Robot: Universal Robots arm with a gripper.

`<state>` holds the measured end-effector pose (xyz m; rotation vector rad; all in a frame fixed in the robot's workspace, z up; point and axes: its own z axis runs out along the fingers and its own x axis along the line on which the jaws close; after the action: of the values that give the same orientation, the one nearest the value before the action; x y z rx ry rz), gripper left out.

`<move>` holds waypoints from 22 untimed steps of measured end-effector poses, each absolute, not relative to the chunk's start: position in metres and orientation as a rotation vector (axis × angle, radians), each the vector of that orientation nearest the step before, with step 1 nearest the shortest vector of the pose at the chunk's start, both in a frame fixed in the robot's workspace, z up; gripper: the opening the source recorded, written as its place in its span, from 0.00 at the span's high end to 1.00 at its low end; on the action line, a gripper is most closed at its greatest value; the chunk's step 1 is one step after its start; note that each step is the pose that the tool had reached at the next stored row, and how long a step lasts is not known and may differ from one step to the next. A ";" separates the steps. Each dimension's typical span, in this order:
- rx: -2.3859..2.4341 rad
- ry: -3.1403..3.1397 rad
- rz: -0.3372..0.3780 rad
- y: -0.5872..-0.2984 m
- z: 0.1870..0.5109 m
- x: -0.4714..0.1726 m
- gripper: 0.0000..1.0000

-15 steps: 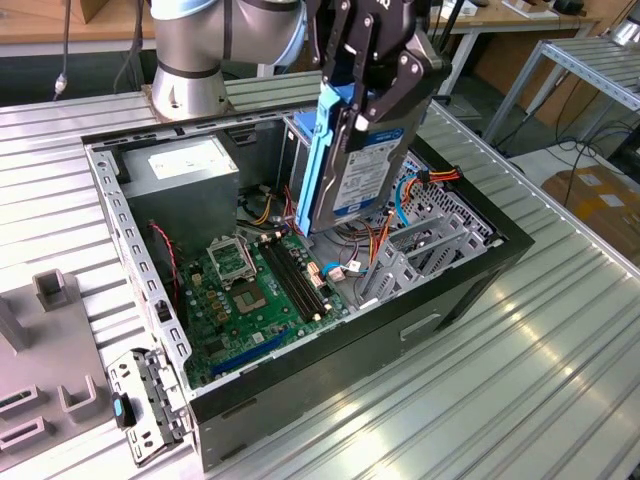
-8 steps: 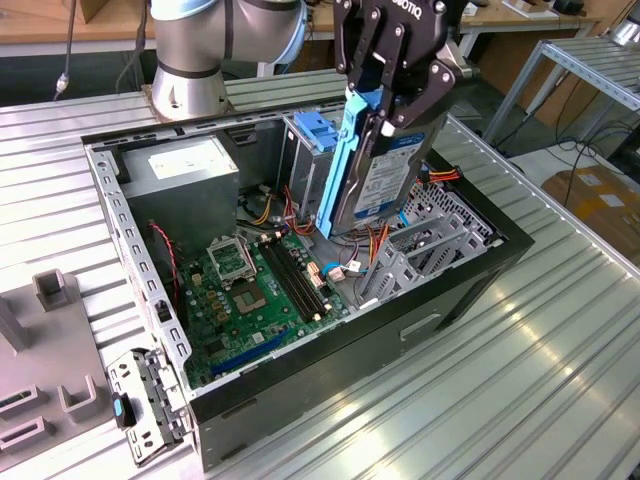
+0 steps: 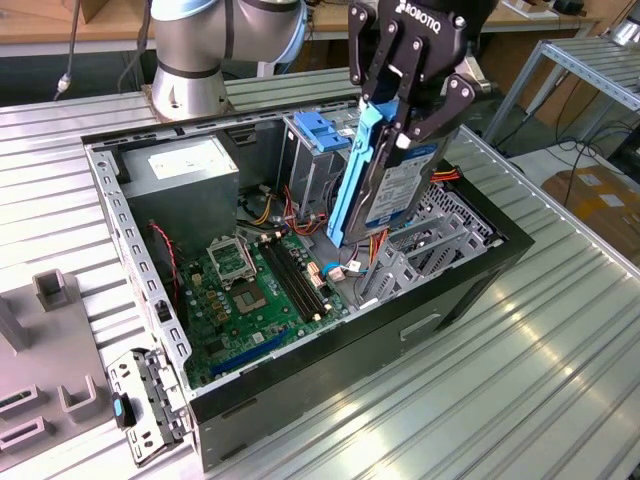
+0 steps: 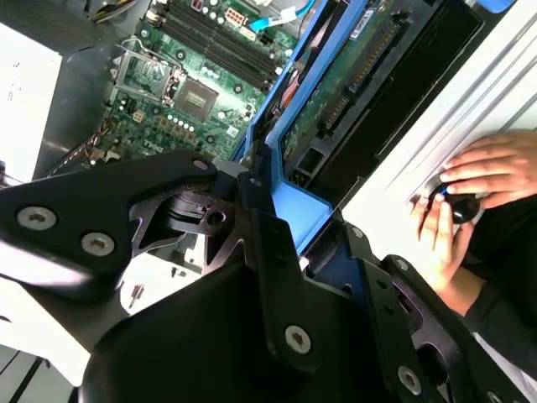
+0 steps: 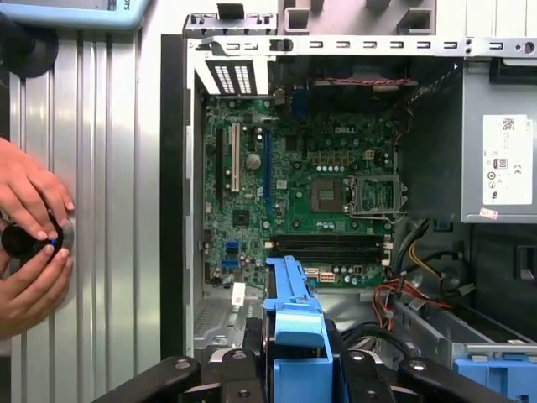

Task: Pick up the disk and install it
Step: 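Insert the disk into the insertion slot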

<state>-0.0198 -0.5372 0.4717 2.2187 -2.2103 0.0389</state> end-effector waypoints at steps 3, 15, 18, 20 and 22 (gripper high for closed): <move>2.218 -2.212 0.039 -0.537 0.470 -0.006 0.63; 2.217 -2.212 0.039 -0.541 0.467 0.048 0.63; 2.217 -2.212 0.039 -0.549 0.466 0.052 0.63; 2.217 -2.212 0.039 -0.554 0.466 0.054 0.63; 2.216 -2.212 0.039 -0.554 0.465 0.057 0.63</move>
<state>0.0574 -0.5537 0.4648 2.2165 -2.2121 0.0390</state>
